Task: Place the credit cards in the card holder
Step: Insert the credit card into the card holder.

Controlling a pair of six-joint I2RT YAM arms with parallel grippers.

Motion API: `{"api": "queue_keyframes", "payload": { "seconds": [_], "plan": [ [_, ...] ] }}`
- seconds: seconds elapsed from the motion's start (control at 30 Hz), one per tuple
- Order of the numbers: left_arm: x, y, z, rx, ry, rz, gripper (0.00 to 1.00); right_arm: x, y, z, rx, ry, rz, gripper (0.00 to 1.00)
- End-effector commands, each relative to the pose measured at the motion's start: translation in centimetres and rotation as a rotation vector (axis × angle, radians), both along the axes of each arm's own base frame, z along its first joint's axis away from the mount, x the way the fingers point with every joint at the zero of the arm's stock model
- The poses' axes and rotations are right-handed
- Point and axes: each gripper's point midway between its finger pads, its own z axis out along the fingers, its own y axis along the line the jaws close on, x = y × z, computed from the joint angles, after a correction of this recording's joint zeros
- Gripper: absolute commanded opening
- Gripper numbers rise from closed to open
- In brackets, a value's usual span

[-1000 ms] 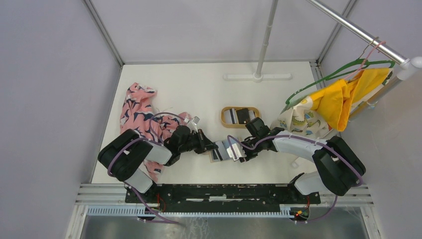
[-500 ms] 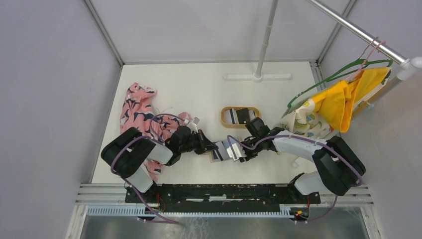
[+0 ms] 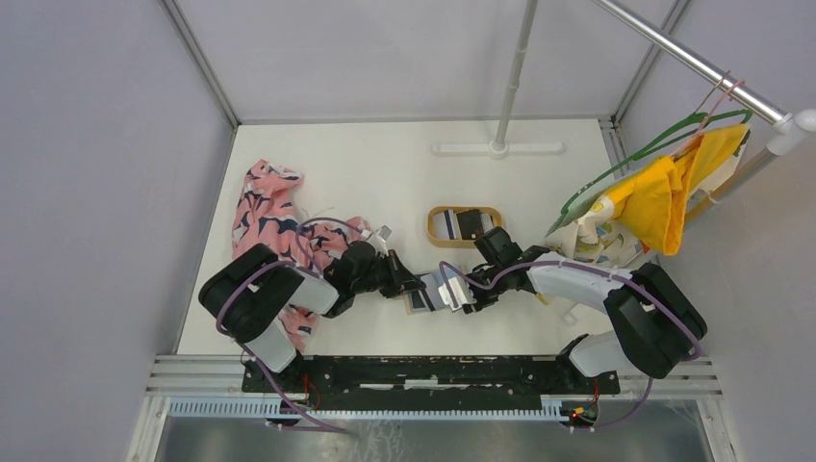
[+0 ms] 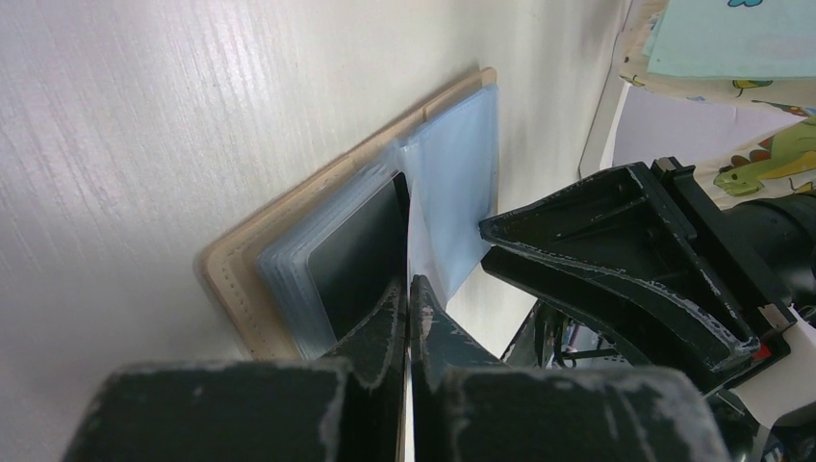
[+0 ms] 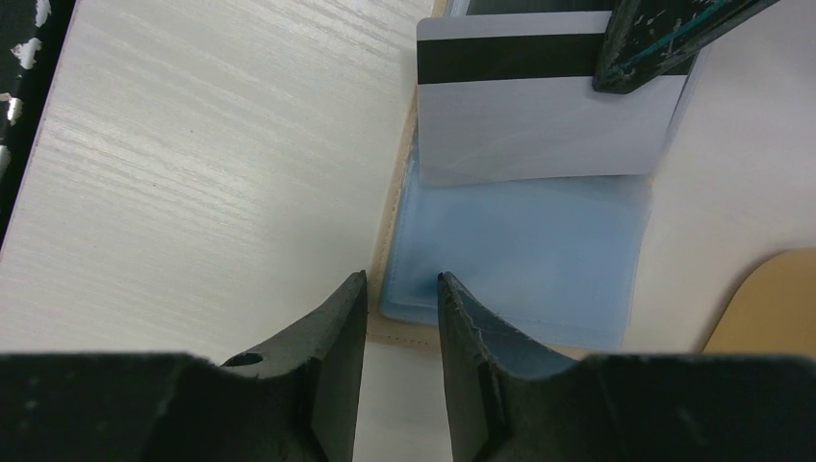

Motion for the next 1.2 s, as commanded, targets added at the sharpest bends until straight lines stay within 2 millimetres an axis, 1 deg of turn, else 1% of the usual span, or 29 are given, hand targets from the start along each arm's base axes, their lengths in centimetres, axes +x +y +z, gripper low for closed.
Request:
{"api": "queue_keyframes", "payload": {
  "seconds": [0.0,0.23,0.37,0.57,0.77,1.03,1.17],
  "plan": [
    [0.5,-0.4,-0.5,0.020,0.005,0.014,0.02,0.4,0.0,0.3,-0.018,-0.009,-0.006,0.39],
    [0.5,-0.8,-1.0,0.025,0.041,0.007,0.02,0.4,0.0,0.3,-0.015,-0.010,-0.006,0.39],
    [0.4,-0.6,-1.8,0.061,0.079,0.013,0.02,0.4,0.1,0.5,-0.010,-0.013,-0.007,0.39],
    [0.6,-0.4,-2.4,0.108,0.105,0.017,0.02,0.5,0.1,0.5,-0.009,-0.015,-0.007,0.40],
    [0.5,-0.3,-2.5,0.136,0.120,0.011,0.03,0.5,0.1,0.6,-0.005,-0.016,-0.007,0.40],
    [-0.3,0.9,-2.6,0.219,0.167,0.020,0.02,0.4,0.1,0.6,-0.004,-0.015,-0.007,0.40],
    [-0.2,1.1,-2.3,0.223,0.157,0.020,0.02,0.5,0.1,0.7,-0.003,-0.018,-0.008,0.40]
  ]
}}
